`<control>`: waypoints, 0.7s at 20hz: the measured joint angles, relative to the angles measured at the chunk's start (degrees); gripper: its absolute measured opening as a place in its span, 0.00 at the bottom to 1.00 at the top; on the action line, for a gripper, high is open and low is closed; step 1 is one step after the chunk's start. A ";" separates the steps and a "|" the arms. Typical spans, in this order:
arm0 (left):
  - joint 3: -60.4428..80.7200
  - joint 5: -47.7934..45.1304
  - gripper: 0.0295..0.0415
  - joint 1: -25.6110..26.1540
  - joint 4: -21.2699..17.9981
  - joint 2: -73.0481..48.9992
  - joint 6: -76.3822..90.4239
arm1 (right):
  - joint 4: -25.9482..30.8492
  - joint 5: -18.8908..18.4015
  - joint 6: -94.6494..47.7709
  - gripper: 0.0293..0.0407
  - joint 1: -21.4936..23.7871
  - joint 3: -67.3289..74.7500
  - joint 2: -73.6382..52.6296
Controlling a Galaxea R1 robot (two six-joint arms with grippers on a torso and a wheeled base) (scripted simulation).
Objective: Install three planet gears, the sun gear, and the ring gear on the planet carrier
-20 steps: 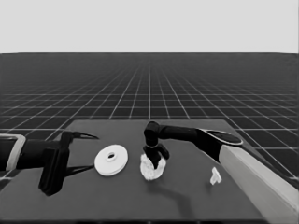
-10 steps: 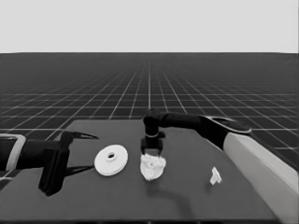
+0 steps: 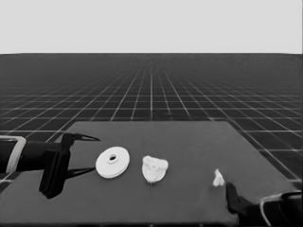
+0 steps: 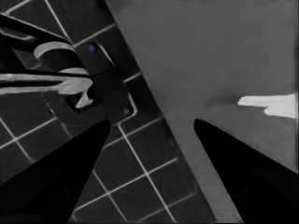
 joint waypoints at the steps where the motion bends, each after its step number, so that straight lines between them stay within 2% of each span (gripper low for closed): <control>1: 0.00 0.00 0.75 0.00 0.00 0.00 0.00 | -0.19 0.13 -0.35 0.81 -0.11 0.51 -0.52; 2: 0.00 0.00 0.75 0.00 0.00 0.00 0.00 | -0.30 0.20 -0.56 0.81 -0.17 0.80 -0.82; 3: -7.64 23.11 0.81 11.10 27.42 12.76 -27.82 | -0.37 0.24 -0.68 0.81 -0.20 0.97 -1.00; 4: -19.49 45.07 0.94 13.40 22.86 26.65 -55.73 | -0.41 0.27 -0.75 0.81 -0.22 1.07 -1.10; 5: -33.68 49.09 0.90 13.52 9.12 34.56 -69.18 | -0.43 0.28 -0.79 0.81 -0.23 1.13 -1.16; 6: -45.33 48.28 0.83 13.88 0.10 38.87 -73.87 | -0.44 0.29 -0.82 0.81 -0.24 1.17 -1.19; 7: -53.72 47.64 0.78 14.28 -5.36 41.65 -75.08 | -0.45 0.30 -0.83 0.81 -0.24 1.19 -1.21; 8: -59.48 47.45 0.76 14.58 -8.63 43.57 -75.12 | -0.46 0.30 -0.84 0.81 -0.24 1.20 -1.22; 10: -65.84 47.50 0.75 14.90 -11.72 45.75 -74.48 | -0.46 0.30 -0.85 0.81 -0.24 1.21 -1.23; 12: -68.47 47.59 0.75 15.02 -12.79 46.67 -73.99 | -0.46 0.30 -0.85 0.81 -0.24 1.21 -1.23; 14: -72.69 43.30 0.75 22.05 -7.60 48.36 -72.40 | -0.46 0.30 -0.85 0.81 -0.24 1.21 -1.23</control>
